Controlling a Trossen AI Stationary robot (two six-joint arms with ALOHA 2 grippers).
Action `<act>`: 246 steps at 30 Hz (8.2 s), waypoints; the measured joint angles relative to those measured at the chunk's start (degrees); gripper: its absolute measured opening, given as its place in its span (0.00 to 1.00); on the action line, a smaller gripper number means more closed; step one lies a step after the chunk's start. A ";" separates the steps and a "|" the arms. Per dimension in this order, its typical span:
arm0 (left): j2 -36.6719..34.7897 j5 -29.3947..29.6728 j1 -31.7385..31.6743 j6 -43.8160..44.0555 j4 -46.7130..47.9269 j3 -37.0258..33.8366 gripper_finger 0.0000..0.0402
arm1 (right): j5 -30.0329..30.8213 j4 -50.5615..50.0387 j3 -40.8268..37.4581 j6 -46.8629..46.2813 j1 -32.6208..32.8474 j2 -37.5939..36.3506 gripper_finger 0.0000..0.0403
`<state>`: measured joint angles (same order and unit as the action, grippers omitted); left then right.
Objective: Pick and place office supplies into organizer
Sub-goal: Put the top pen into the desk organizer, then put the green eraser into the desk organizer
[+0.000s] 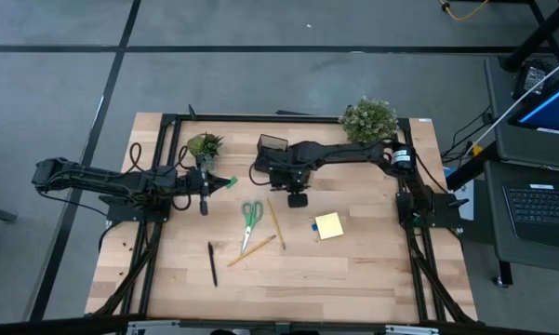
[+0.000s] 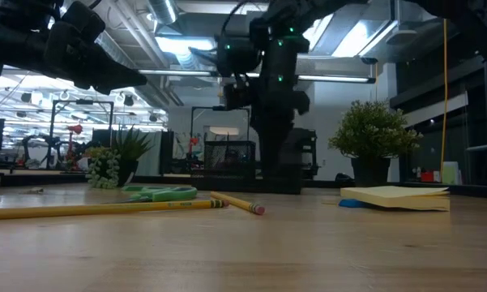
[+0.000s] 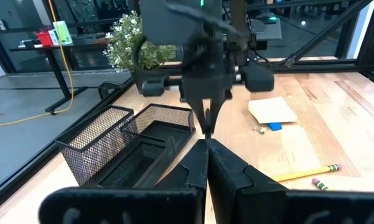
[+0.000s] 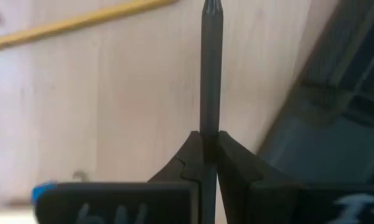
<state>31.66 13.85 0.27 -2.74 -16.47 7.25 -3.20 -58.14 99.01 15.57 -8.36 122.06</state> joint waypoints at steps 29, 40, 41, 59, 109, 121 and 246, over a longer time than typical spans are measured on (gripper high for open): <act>0.02 0.02 -0.02 0.02 -0.02 0.00 0.01 | 27.88 -4.61 20.67 13.21 -2.95 -0.24 0.08; 0.01 0.00 0.00 0.02 -0.01 0.00 0.01 | 10.01 7.87 20.62 5.83 -8.90 -0.24 0.08; 0.01 0.00 -0.01 0.01 -0.02 0.00 0.01 | 8.80 8.40 20.62 5.51 -9.52 -0.24 0.07; 0.39 -0.02 0.00 0.46 0.44 -0.04 0.01 | -1.59 18.86 20.56 2.51 -13.62 6.48 0.07; 0.39 -0.04 0.00 0.48 1.53 -0.04 0.01 | -5.53 11.25 20.60 -3.42 -16.07 2.16 0.07; 0.39 -0.03 0.00 0.48 1.48 -0.04 0.01 | -6.08 21.83 12.95 -6.33 -17.33 1.59 0.07; 1.23 0.86 0.04 -5.81 -3.03 0.00 0.01 | -7.20 94.87 -38.76 -16.46 -7.52 -17.77 0.03</act>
<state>32.89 14.70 0.32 -8.55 -19.50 7.25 -10.40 36.73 60.25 -0.89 -15.88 104.29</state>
